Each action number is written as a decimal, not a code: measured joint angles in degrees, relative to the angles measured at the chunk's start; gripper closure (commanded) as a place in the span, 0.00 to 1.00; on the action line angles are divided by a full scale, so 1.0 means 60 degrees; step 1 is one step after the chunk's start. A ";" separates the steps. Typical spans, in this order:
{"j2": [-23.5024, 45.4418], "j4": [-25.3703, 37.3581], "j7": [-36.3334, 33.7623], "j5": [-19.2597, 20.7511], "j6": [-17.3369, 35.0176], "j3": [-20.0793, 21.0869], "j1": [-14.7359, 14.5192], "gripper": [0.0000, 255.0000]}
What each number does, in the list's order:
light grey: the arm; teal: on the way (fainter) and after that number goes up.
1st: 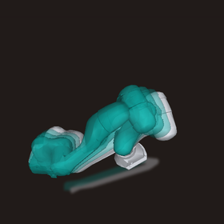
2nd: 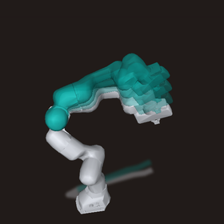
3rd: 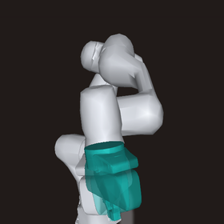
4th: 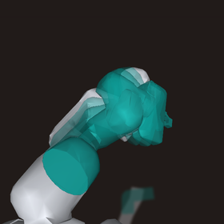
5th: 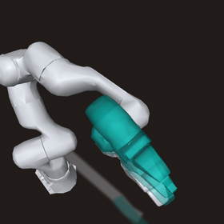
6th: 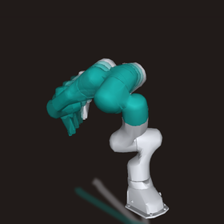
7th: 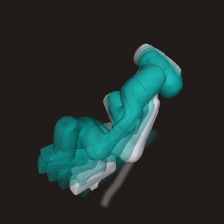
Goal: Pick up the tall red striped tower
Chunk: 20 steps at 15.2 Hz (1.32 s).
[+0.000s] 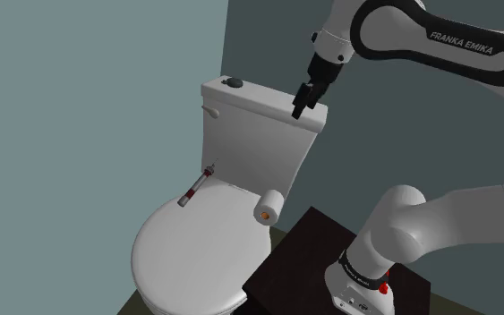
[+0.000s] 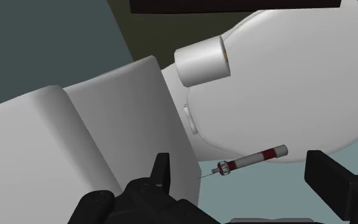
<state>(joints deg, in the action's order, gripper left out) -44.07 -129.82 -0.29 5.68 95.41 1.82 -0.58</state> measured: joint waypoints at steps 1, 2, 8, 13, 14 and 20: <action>0.0000 0.0000 0.0000 0.0000 0.0000 0.0000 0.0000 0.00; 0.0050 -0.0096 -0.0137 -0.0008 0.0150 0.0065 0.0022 0.00; 0.0854 -0.0992 -0.1770 -0.0018 0.1919 0.0809 0.0316 0.00; 0.2095 -0.1331 -0.3458 0.0153 0.3520 0.1605 0.0663 0.00; 0.2372 -0.1338 -0.3786 0.0232 0.3805 0.1739 0.0758 0.00; 0.4337 -0.1025 -0.5967 0.1087 0.5353 0.2566 0.1418 0.00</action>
<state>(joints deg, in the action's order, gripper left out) -18.05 -135.98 -36.09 12.20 127.53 17.21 7.93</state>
